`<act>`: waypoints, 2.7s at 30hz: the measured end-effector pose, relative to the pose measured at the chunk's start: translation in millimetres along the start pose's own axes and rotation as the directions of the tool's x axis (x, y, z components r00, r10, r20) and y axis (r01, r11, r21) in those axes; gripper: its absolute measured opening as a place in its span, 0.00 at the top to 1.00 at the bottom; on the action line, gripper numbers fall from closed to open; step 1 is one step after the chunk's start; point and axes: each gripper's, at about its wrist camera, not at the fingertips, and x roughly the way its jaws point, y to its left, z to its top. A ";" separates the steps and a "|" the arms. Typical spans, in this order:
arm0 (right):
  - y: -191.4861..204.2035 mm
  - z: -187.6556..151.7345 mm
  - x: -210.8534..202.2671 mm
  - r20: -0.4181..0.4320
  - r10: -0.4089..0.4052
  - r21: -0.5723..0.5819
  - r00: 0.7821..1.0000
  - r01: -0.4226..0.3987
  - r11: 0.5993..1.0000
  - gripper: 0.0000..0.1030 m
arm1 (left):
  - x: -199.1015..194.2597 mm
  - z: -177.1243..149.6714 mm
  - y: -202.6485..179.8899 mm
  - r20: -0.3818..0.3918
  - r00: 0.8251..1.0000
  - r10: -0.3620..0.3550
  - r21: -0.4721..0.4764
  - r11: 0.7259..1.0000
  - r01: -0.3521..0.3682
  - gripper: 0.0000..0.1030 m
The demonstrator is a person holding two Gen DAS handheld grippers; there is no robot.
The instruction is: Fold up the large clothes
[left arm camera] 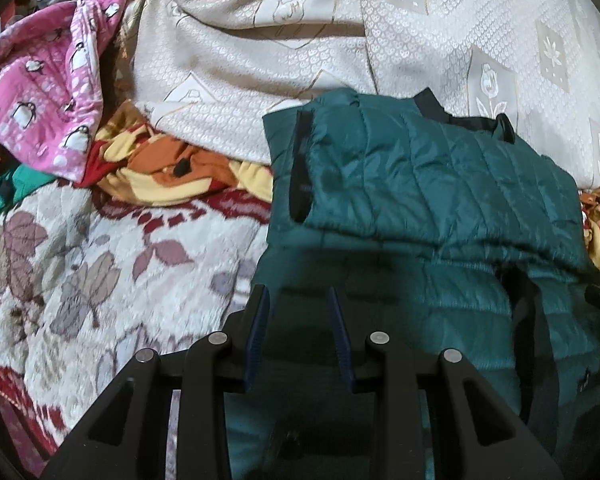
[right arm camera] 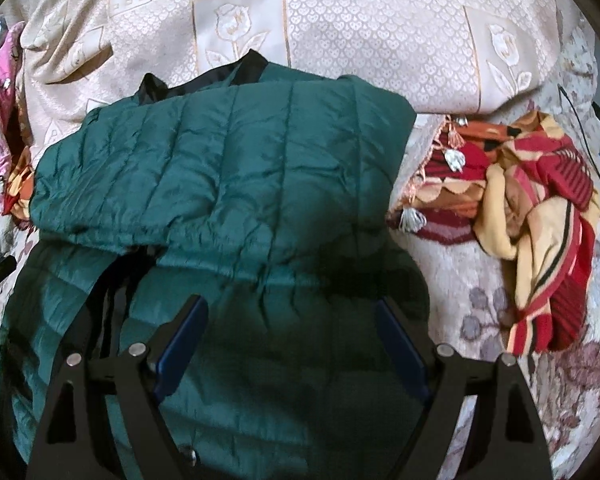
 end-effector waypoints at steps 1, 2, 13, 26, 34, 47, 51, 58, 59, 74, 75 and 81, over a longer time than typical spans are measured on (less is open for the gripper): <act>-0.2 -3.1 -1.6 -0.001 0.002 -0.001 1.000 -0.002 1.000 0.15 | -1.5 -3.0 0.8 -0.002 1.000 0.002 0.002 1.000 -0.002 0.70; -0.7 -7.0 -3.6 -0.001 0.004 -0.002 1.000 -0.004 1.000 0.15 | -2.9 -6.6 2.0 -0.003 1.000 0.005 0.006 1.000 -0.005 0.70; -7.5 -46.8 -26.7 -0.013 0.016 -0.005 1.000 -0.016 1.000 0.15 | -22.8 -42.4 20.0 -0.026 0.999 0.024 0.001 1.000 -0.024 0.70; -7.7 -84.7 -50.0 -0.036 0.027 -0.022 0.999 -0.027 0.999 0.15 | -46.7 -78.5 29.9 -0.056 0.998 0.023 0.009 1.000 -0.023 0.70; -8.9 -105.7 -61.5 -0.045 0.028 -0.017 0.999 -0.029 0.999 0.14 | -59.8 -94.0 34.0 -0.072 0.997 0.017 0.011 1.000 -0.016 0.70; -38.0 -143.8 -87.0 -0.124 0.029 0.034 0.992 -0.025 0.999 0.14 | -78.7 -115.7 66.0 -0.131 0.981 -0.145 -0.083 0.987 0.135 0.70; -54.1 -156.5 -86.3 -0.165 0.059 0.081 0.984 -0.046 0.996 0.14 | -81.3 -124.3 79.6 -0.153 0.968 -0.201 -0.128 0.975 0.182 0.70; -59.7 -175.9 -83.0 -0.226 0.159 0.128 0.961 -0.132 0.983 0.14 | -82.4 -135.5 96.6 -0.182 0.948 -0.262 -0.183 0.956 0.230 0.64; -58.1 -179.0 -82.6 -0.236 0.174 0.129 0.956 -0.147 0.981 0.14 | -81.4 -137.8 97.8 -0.190 0.944 -0.268 -0.190 0.954 0.232 0.63; -25.8 -197.1 -82.1 -0.321 0.216 -0.011 0.922 -0.232 0.973 0.13 | -73.6 -148.9 88.3 -0.236 0.939 -0.250 -0.146 0.965 0.220 0.52; -26.4 -197.2 -81.5 -0.322 0.216 -0.012 0.922 -0.232 0.973 0.13 | -75.4 -148.1 93.1 -0.235 0.936 -0.261 -0.177 0.959 0.222 0.52; -38.3 -198.3 -74.9 -0.311 0.263 0.059 0.913 -0.258 0.964 0.10 | -89.1 -143.9 99.3 -0.178 0.965 -0.195 -0.137 0.976 0.172 0.52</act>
